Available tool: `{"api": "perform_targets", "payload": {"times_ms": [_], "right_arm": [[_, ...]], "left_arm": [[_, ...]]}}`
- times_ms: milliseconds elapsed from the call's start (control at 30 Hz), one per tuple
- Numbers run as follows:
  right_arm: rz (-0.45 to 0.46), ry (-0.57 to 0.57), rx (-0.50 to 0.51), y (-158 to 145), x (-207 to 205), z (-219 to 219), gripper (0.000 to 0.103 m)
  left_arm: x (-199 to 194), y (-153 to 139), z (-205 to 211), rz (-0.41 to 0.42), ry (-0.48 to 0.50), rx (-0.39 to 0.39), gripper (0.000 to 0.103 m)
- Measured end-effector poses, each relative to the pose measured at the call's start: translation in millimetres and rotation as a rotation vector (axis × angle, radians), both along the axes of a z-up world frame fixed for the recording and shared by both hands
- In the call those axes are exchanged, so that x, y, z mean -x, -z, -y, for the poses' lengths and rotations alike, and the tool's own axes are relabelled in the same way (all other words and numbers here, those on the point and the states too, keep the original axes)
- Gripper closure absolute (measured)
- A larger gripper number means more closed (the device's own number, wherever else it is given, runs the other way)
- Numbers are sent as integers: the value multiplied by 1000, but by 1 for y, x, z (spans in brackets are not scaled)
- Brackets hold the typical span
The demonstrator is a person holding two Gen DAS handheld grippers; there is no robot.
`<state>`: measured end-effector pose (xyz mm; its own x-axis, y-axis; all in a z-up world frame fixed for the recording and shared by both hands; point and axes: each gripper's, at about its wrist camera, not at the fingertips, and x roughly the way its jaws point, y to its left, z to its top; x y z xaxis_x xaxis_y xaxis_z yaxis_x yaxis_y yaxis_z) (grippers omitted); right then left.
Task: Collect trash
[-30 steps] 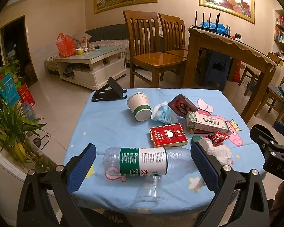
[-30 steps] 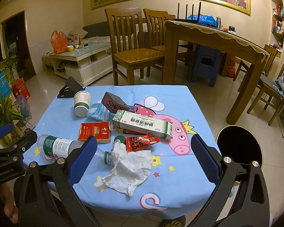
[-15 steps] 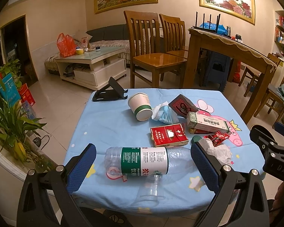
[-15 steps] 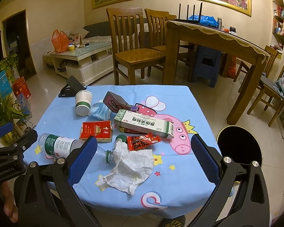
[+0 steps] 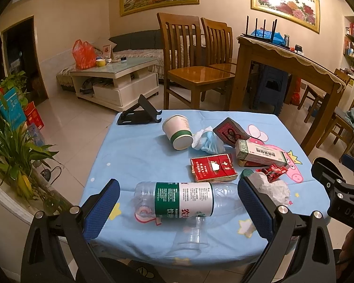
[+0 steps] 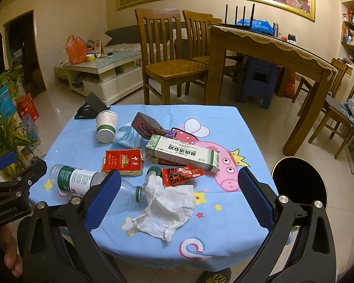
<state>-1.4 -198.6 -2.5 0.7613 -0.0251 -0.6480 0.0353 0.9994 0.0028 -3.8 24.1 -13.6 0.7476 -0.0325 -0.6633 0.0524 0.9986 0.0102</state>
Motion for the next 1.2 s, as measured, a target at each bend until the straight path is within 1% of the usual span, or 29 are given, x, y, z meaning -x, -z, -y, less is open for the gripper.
{"api": "perform_targets", "payload": {"times_ms": [333,433,500,567,667,733,767,800,867,900,933,967,1000,1033,1067,1100,1133,1167,1200], "right_arm": [[-9,-24,2,-4,-1,-11,5],[-14,-69,-11,-3,0,-21,5],[-28,-129,-38,0,2,-34,5],[-75,-225,-84,11,1,-54,5],[-174,-323,-120,34,-6,-87,5],[-265,-403,-169,55,-14,-113,5],[-278,-423,-171,62,-15,-123,5],[-277,-435,-133,66,-18,-135,5],[-254,-487,-19,68,-24,-156,5],[-235,-573,76,66,-29,-173,5],[-223,-625,135,67,-32,-183,5],[-207,-697,244,69,-39,-199,6],[-223,-745,298,74,-48,-209,6],[-267,-791,329,80,-60,-217,5],[-301,-813,356,87,-70,-222,5],[-330,-830,406,95,-80,-231,6],[-345,-837,443,100,-86,-236,7],[-374,-848,476,107,-94,-242,9],[-411,-874,475,113,-101,-247,19]], "left_arm": [[0,0,-8,9,0,8,6],[-1,-1,-19,12,-14,10,6],[-5,1,-38,15,-56,11,6],[-10,8,-65,8,-107,22,6],[-18,24,-106,-28,-187,49,6],[-20,38,-133,-52,-239,44,6],[-20,45,-148,-65,-267,45,6],[-18,51,-163,-75,-291,56,6],[-11,55,-183,-78,-312,81,6],[-8,57,-191,-74,-318,86,6],[-5,57,-197,-68,-321,83,6],[-1,57,-202,-61,-322,88,6],[2,56,-206,-54,-318,103,6],[5,55,-210,-45,-312,130,6],[11,53,-211,-32,-301,168,6],[16,51,-209,-20,-281,195,6],[20,50,-204,-11,-254,211,6],[27,49,-197,9,-212,220,6],[33,48,-190,22,-185,226,6]]}}
